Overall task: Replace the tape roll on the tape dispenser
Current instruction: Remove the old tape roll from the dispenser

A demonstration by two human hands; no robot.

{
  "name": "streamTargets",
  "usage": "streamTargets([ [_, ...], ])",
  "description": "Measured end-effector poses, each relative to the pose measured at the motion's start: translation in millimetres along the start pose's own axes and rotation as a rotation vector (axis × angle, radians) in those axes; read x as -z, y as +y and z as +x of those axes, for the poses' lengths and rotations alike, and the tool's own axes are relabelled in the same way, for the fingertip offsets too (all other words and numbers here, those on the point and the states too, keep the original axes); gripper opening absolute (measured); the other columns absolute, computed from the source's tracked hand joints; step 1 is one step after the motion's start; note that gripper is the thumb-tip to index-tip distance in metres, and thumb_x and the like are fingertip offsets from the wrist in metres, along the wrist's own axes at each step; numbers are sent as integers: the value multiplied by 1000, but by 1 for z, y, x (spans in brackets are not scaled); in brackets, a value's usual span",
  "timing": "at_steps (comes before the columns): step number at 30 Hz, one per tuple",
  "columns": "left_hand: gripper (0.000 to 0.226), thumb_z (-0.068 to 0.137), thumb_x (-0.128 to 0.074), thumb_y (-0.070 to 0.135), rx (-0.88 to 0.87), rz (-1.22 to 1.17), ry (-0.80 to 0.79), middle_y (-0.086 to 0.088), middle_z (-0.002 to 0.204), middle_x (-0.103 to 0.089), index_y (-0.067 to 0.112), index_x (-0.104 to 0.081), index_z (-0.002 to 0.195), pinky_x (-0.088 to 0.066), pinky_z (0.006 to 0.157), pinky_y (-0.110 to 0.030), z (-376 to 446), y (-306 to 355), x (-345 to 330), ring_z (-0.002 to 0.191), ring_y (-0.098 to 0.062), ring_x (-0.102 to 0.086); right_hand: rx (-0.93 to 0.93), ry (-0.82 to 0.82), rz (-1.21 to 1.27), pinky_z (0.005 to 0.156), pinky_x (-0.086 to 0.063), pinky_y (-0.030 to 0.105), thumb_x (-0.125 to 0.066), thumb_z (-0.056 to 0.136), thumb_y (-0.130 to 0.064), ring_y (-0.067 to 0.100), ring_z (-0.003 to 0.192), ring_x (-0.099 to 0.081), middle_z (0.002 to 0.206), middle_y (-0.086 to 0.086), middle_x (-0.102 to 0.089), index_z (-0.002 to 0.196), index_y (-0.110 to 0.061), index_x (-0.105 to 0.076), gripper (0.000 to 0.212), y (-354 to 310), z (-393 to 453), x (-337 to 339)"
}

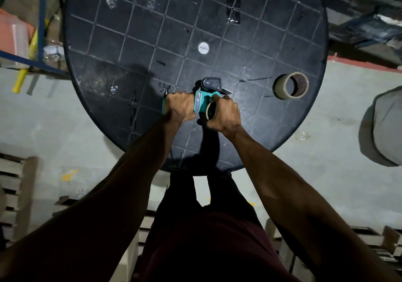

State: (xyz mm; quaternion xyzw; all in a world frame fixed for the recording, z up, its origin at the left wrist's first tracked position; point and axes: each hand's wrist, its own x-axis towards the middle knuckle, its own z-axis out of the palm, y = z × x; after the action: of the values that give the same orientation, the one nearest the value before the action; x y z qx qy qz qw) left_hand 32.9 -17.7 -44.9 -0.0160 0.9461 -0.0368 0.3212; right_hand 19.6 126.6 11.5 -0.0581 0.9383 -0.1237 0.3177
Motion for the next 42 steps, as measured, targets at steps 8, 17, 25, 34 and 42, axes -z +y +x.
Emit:
streamTargets([
  [8,28,69,-70,48,-11,21,-27,0,78,-69,23,-65,82,-41,63,-31,5,0,-4,73,-21,-69,-13,-7,-1,83,-59,41,-91,51,-58,35,100,-67,113,11,-65,124,-25,-61,86,1,2,-1],
  [17,25,72,-68,42,-36,5,-11,-2,85,-71,22,-66,88,-41,67,-33,7,0,-4,80,-24,-70,-14,-8,3,83,-60,44,-88,52,-59,37,99,-67,113,10,-65,129,-26,-59,89,4,2,-3],
  [25,21,76,-65,38,-73,2,-18,-2,80,-67,20,-55,79,-43,70,-36,6,0,-3,77,-25,-68,-13,-1,11,84,-59,44,-90,54,-61,38,100,-67,116,12,-64,131,-23,-57,92,8,-3,-3],
  [34,26,78,-67,45,-61,32,32,-1,82,-69,24,-51,77,-42,67,-32,6,1,-4,79,-24,-69,-167,-28,263,91,-52,29,-91,38,-71,25,110,-65,119,5,-68,131,-19,-50,114,40,-14,-6],
  [42,25,78,-64,45,-64,57,79,0,77,-68,23,-52,73,-46,68,-31,4,0,-9,73,-22,-68,111,-65,138,103,-52,45,-95,47,-51,33,124,-57,152,0,-37,151,-34,-37,120,36,-3,-6],
])
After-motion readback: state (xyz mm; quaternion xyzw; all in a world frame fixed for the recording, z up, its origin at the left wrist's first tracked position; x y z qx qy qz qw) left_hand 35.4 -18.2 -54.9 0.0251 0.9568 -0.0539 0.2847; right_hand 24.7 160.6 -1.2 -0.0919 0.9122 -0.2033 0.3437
